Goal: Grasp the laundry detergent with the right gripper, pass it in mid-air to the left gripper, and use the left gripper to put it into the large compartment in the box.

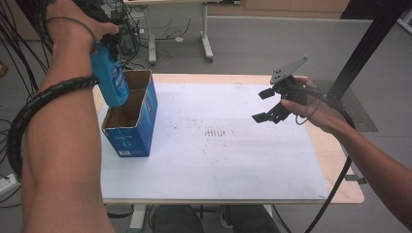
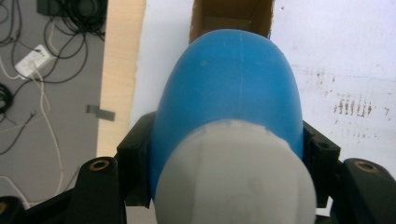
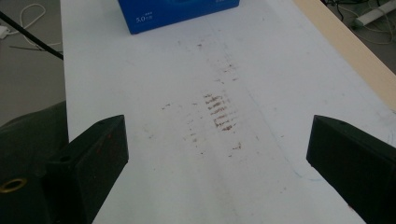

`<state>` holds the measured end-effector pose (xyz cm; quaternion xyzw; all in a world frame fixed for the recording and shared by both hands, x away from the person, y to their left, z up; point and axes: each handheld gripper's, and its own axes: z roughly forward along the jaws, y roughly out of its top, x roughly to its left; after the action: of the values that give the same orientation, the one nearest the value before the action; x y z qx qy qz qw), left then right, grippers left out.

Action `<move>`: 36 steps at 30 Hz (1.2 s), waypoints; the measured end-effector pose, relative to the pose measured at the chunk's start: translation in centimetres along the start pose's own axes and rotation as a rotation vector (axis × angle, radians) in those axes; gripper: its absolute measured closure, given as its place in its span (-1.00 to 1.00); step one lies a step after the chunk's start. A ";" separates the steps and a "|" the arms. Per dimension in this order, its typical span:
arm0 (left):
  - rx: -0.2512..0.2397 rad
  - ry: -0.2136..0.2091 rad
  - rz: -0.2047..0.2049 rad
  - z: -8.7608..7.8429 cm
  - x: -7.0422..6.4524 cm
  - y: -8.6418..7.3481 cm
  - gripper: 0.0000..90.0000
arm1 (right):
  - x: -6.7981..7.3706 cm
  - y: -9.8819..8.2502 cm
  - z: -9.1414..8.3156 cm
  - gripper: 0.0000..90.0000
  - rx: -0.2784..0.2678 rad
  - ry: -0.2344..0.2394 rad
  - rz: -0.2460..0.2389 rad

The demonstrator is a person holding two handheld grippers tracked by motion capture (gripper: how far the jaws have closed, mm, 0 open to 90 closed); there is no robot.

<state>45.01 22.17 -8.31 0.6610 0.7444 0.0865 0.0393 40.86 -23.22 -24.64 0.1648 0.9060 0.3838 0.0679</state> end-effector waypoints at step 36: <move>0.043 -0.017 0.025 12.1 -1.0 -1.3 -0.19 | 0.5 0.2 1.2 -0.87 0.028 -0.008 -0.014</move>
<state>45.95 21.93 -20.46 0.6716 0.7374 0.0653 0.0304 40.75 -22.11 -25.38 0.1609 0.9122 0.3700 0.0717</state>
